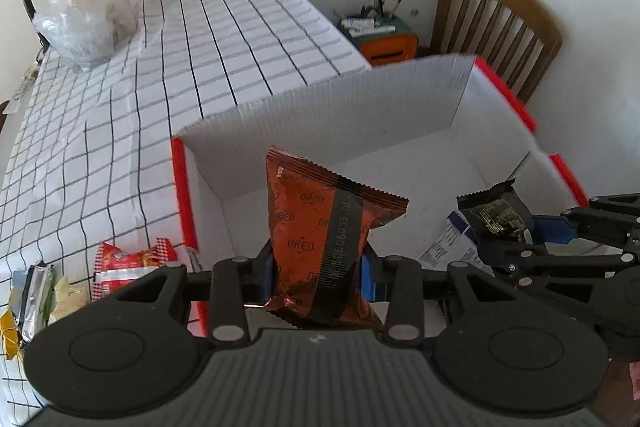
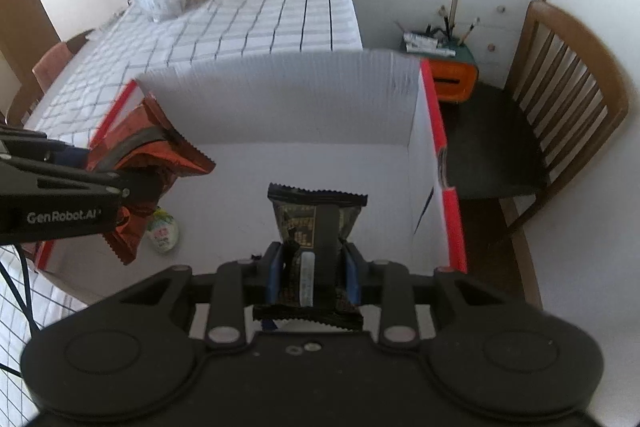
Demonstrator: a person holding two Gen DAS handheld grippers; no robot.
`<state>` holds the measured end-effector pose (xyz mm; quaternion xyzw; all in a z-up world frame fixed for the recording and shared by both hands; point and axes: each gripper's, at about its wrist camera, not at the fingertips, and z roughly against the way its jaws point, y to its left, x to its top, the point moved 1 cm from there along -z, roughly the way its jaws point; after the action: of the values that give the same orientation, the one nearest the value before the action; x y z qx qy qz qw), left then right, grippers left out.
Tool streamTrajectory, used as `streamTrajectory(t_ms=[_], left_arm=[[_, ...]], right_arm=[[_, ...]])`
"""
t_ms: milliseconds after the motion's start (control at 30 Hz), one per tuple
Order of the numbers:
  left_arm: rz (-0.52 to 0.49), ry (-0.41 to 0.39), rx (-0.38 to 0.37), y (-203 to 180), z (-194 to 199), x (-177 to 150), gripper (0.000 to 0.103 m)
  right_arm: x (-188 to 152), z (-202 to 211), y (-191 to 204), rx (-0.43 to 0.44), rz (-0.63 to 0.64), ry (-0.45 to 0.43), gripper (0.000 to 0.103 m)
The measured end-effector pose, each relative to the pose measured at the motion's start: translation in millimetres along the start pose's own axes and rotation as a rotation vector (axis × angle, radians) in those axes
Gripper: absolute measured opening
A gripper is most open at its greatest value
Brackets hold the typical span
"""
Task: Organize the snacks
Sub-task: 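Carry both snacks into the red box and open both tools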
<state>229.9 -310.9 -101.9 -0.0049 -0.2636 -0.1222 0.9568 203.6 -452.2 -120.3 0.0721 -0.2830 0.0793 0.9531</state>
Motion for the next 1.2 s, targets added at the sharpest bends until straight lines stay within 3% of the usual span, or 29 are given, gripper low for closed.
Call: streamTrajectory(t_ms=[333,533,600,700,1200], left_arm=[[-0.047,0.091,0.023,-14,-36,-3,0.039],[-0.045,0.091,0.016,-14,-39,-2,0.040],[-0.046,0.086,0.015,-13,-38,-3,0.044],[-0.036,0.062,0.008,-12,-33,-4,0.060],[0.013,-0.118,-0.046,4,44,-18,0.062]], right_arm=[[-3,-21,-2,-0.006,0.028,0.058,0.030],[-3,-26,-2,-0.003,0.041,0.069,0.031],[-2,-25,-2,0.000,0.041,0.061,0.031],[-1,-19,-4,0.011,0.042,0.039,0.031],[-4,51,11,0.072,0.054,-0.145,0.032]])
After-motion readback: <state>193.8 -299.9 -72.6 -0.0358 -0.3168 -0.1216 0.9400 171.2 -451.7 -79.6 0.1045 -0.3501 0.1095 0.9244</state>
